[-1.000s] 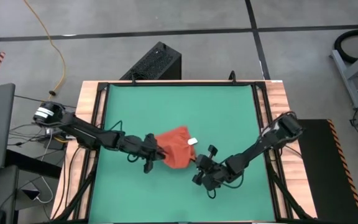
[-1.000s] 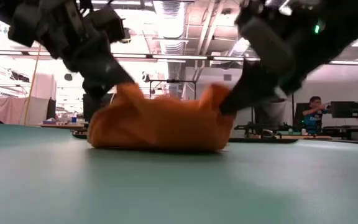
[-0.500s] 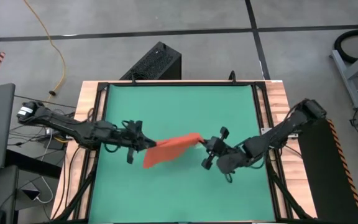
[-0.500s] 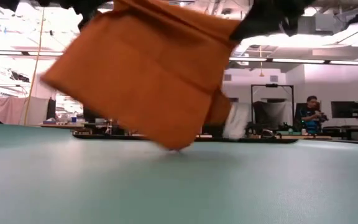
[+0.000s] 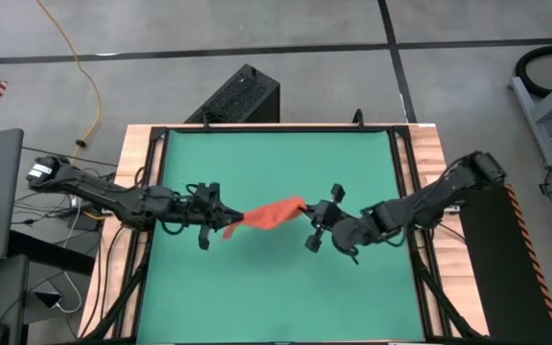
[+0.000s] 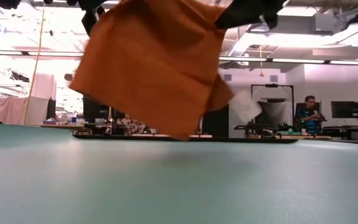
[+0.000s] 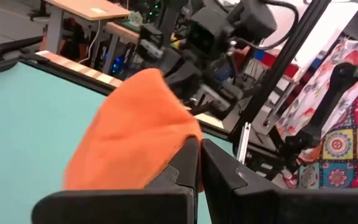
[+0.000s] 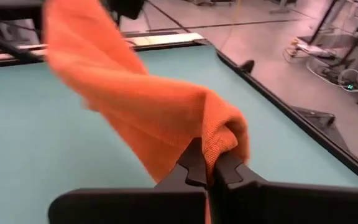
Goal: Roll napkin
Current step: Fold the orange table napkin
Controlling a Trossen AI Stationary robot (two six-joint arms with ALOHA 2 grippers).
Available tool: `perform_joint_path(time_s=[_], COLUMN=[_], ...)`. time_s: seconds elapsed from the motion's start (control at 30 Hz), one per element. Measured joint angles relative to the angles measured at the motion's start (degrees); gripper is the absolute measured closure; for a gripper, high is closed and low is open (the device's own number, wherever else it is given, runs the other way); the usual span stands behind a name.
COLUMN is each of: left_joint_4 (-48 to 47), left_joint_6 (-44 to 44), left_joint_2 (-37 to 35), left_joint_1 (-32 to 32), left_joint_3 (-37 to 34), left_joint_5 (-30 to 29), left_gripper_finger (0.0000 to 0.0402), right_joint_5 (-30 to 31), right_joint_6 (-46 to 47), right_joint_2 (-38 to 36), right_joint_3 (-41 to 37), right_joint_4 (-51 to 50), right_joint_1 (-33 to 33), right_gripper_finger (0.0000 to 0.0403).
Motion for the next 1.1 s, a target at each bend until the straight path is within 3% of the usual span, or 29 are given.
perform_joint_path(time_s=[0.1, 0.27, 0.4, 0.53, 0.83, 0.97, 1.1], left_joint_4=[0.51, 1.18, 1.16, 0.71, 1.17, 2.26, 4.82], left_joint_6=[-1.24, -1.70, -3.09, -5.78, -9.67, -11.33, -12.46], left_joint_2=[0.34, 0.11, 0.09, -0.24, -0.24, -0.23, -0.68], left_joint_1=[0.16, 0.28, 0.58, 1.82, 4.27, 4.54, 5.33], left_joint_3=[-0.04, -0.02, -0.02, -0.02, -0.02, -0.02, -0.02], left_joint_5=[0.54, 1.35, 0.62, 0.82, 2.80, 4.94, 4.96], left_gripper_finger=[0.0401, 0.0401, 0.0401, 0.0401, 0.0401, 0.0401, 0.0401], right_joint_5=[-0.91, -9.17, -12.65, -9.58, -4.10, -5.52, 1.48], right_joint_6=[0.00, 0.35, -6.11, -13.76, -20.59, -21.43, -23.98], right_joint_2=[1.19, 3.32, 3.48, 0.18, -3.67, -3.92, -5.27], right_joint_3=[0.00, 0.00, 0.00, 0.00, 0.02, 0.02, 0.00], right_joint_4=[-0.26, 0.48, 0.08, 0.00, -3.44, -4.73, -7.23], right_joint_1=[-1.67, -5.53, -8.11, -7.96, -7.77, -8.88, -7.17], right_gripper_finger=[0.0364, 0.0311, 0.0278, 0.0256, 0.0244, 0.0245, 0.0246])
